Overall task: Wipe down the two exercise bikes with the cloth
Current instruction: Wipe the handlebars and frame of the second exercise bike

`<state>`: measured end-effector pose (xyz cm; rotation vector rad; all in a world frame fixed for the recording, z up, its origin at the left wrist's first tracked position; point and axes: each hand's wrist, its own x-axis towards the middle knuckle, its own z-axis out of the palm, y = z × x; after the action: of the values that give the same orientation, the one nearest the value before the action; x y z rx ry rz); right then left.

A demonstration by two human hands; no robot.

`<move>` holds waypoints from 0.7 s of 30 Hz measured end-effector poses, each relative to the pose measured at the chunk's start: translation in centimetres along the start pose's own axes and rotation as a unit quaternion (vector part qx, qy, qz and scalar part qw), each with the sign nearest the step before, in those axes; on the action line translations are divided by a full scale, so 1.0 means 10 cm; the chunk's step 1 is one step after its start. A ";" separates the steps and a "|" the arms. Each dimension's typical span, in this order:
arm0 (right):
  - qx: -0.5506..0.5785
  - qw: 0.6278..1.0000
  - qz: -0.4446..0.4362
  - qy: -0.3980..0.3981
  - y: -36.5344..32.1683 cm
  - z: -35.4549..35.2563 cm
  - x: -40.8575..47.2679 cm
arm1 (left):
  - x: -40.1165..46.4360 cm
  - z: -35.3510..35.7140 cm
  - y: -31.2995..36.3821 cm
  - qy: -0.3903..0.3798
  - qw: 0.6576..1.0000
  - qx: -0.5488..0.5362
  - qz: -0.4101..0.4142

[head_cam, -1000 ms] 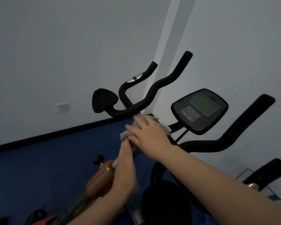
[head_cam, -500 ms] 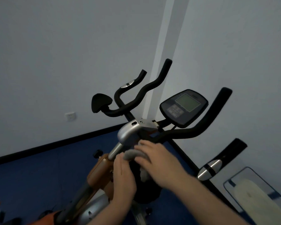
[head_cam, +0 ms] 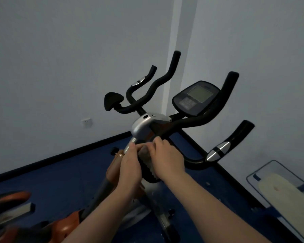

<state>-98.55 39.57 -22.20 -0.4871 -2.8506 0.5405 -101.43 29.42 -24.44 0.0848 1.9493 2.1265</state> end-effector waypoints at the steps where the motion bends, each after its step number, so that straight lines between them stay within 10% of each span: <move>1: 0.032 0.999 0.029 0.014 0.05 0.02 -0.10 | -0.01 0.00 0.03 -0.013 1.000 0.001 0.004; 9: 0.000 0.989 0.125 -0.081 0.09 -0.04 0.01 | 0.14 -0.07 0.16 -0.121 0.981 0.131 0.082; 15: 0.077 0.974 0.200 0.075 -0.13 0.08 -0.19 | 0.33 -0.12 0.06 -0.219 0.954 0.152 0.136; 21: 0.033 0.960 0.279 0.009 -0.12 0.04 -0.26 | 0.53 -0.16 -0.04 -0.281 0.922 0.206 0.169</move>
<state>-96.63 37.42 -22.47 -1.2880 -2.6430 0.7091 -106.85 29.13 -25.72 1.0530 2.0595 1.5553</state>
